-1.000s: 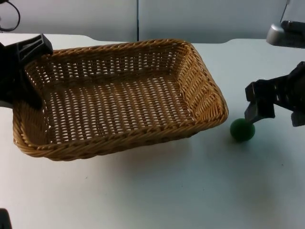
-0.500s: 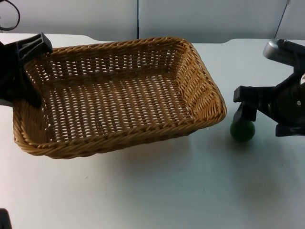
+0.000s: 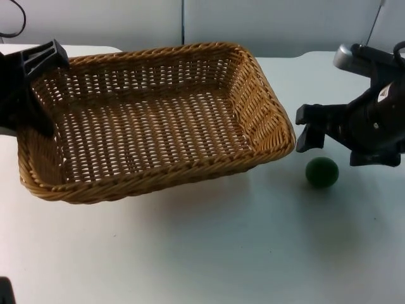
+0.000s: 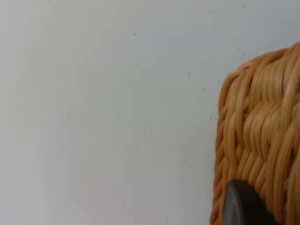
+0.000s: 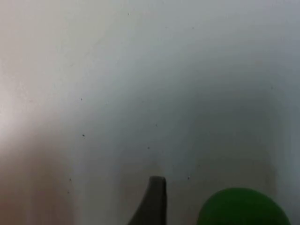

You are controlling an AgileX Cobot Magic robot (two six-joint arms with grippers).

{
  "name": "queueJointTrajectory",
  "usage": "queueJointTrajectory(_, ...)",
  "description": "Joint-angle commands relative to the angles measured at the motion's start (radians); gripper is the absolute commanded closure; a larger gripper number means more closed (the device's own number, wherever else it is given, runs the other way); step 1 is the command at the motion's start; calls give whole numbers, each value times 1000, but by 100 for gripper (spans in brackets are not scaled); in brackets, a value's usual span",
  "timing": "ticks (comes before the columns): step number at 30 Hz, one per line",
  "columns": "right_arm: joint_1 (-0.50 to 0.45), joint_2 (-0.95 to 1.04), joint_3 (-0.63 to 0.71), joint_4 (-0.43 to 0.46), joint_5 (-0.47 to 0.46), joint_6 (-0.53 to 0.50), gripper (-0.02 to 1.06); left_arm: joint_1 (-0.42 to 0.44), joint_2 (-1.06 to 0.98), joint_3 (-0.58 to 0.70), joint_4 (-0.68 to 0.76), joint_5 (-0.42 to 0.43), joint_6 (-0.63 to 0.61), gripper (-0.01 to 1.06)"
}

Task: Pick up the basket with the left hand and place the ball into the basket with the right hand.

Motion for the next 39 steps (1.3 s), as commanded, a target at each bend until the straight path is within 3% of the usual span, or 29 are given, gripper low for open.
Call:
queueJointTrajectory(1,-4,14,-20,-16,28,-9,26,-1,-16,-1,-28,-16,-4,105)
queueJointTrajectory(17,-4,50,-28,-35,99,-9,30,-1,-16,-1,-28,-16,-4,105)
queueJointTrajectory(20,-4,59,-28,-35,117,-9,38,-1,-16,-1,-28,-16,-4,105)
queueJointTrajectory(21,-2,65,-28,-35,123,-9,44,-1,-16,-1,-28,-16,-4,105)
queueJointTrajectory(23,-2,69,-28,-50,128,-11,68,-1,-16,-1,-28,-16,-4,105)
queueJointTrajectory(24,-2,69,-28,-50,128,-11,68,-1,-16,-1,-28,-16,-4,105)
queueJointTrajectory(26,-2,52,-32,-133,121,-11,100,-1,-16,-1,-28,-16,-4,105)
queueJointTrajectory(27,-8,38,-42,-189,135,-8,104,-1,-16,-1,-28,-16,-4,105)
queueJointTrajectory(29,-14,16,-60,-228,163,-8,105,-1,-16,-1,-28,-16,-4,105)
queueJointTrajectory(33,-39,-110,-171,-414,299,40,105,-1,-16,-1,-28,-16,-4,105)
queueJointTrajectory(36,-39,-165,-224,-424,329,38,105,-1,-16,-1,-28,-16,-4,105)
queueJointTrajectory(39,-19,-221,-250,-376,343,33,105,-1,-16,-1,-28,-16,-4,105)
